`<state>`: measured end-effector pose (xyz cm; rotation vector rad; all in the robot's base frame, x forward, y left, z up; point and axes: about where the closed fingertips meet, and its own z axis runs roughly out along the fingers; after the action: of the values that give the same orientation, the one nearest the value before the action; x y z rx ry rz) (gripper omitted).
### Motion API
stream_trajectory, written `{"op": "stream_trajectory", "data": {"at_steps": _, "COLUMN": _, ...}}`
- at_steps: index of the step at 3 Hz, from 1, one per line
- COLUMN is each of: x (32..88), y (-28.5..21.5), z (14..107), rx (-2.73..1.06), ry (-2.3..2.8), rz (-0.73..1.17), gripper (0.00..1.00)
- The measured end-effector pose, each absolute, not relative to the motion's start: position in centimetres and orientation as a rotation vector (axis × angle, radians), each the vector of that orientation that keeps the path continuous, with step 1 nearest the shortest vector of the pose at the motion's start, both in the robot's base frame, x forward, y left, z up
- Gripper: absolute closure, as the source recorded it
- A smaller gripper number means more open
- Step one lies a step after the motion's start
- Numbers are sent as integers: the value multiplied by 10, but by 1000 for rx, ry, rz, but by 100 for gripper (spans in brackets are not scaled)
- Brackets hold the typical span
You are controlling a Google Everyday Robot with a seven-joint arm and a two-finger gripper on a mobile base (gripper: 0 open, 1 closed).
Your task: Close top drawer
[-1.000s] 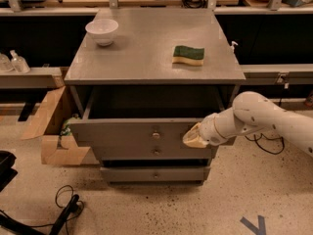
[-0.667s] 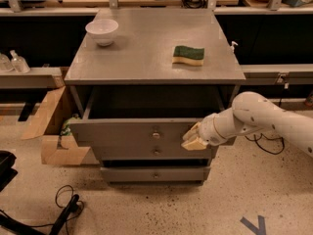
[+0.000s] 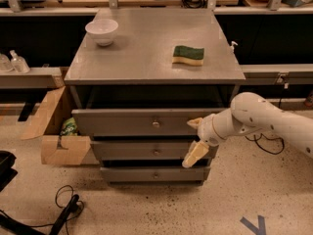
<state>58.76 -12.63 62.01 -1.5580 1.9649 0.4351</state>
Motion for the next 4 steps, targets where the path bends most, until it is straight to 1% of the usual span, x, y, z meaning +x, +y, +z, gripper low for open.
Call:
{"op": "stream_trajectory", "data": {"at_steps": 1, "x": 588, "y": -126, "z": 620, "rx": -1558, "ry": 1965, "rz": 435, "gripper": 0}}
{"op": "stream_trajectory", "data": {"at_steps": 2, "x": 587, "y": -124, "z": 619, "rx": -1561, "ry": 1964, "rz": 439, "gripper": 18}}
{"op": "stream_trajectory", "data": {"at_steps": 3, "x": 603, "y": -131, "z": 625, "rx": -1587, "ry": 1970, "rz": 421, "gripper": 40}}
{"op": "stream_trajectory", "data": {"at_steps": 4, "x": 637, "y": -147, "z": 646, "rx": -1620, "ry": 1943, "rz": 362, "gripper": 63}}
